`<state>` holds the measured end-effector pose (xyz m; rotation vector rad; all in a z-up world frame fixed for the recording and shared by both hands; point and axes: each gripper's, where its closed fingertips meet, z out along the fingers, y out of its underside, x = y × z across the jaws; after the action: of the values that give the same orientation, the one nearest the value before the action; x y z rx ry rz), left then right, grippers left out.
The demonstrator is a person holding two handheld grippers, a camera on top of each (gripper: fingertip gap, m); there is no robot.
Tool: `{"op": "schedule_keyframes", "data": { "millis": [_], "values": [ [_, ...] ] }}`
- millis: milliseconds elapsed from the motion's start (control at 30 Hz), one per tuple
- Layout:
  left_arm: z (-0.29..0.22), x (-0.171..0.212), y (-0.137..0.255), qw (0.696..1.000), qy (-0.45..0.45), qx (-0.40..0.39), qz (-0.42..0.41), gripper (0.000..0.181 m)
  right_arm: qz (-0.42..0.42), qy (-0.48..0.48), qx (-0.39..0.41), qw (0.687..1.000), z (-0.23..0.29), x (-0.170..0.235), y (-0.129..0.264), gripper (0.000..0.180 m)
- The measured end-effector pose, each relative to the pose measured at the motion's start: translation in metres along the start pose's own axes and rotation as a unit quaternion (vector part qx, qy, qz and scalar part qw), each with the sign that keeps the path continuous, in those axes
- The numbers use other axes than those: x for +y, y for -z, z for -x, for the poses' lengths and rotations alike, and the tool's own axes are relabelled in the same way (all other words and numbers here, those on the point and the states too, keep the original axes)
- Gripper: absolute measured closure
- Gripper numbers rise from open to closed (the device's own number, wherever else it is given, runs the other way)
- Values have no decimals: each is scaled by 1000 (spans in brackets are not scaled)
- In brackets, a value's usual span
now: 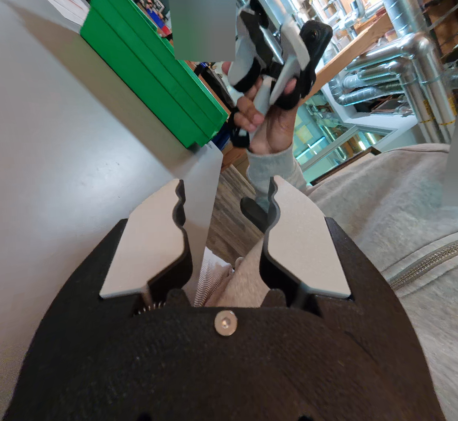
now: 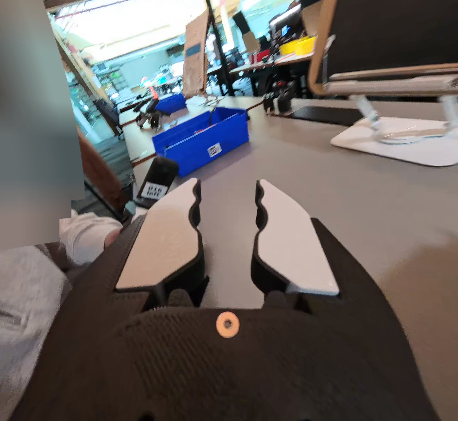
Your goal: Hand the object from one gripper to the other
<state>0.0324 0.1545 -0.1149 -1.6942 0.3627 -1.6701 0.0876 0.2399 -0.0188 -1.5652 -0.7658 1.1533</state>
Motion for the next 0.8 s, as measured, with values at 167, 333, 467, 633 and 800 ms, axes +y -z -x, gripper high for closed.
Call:
{"op": "schedule_keyframes", "data": {
  "millis": [167,333,467,633,800],
  "values": [
    [23,-52,8,990,-14,-70,-118,121,49,44,18,998,-4,44,-52,147],
    [61,-70,10,973,-108,-187,-88,133,22,-53,72,996,-46,63,-91,150],
    [82,-96,28,956,-157,-238,-69,138,12,-100,58,993,-68,68,-103,151],
    [88,-133,48,936,-222,-262,-74,142,29,-27,82,996,-95,60,-101,152],
    [86,-167,102,886,-311,-334,-80,148,9,-61,57,996,-87,55,-97,151]
  ]
}}
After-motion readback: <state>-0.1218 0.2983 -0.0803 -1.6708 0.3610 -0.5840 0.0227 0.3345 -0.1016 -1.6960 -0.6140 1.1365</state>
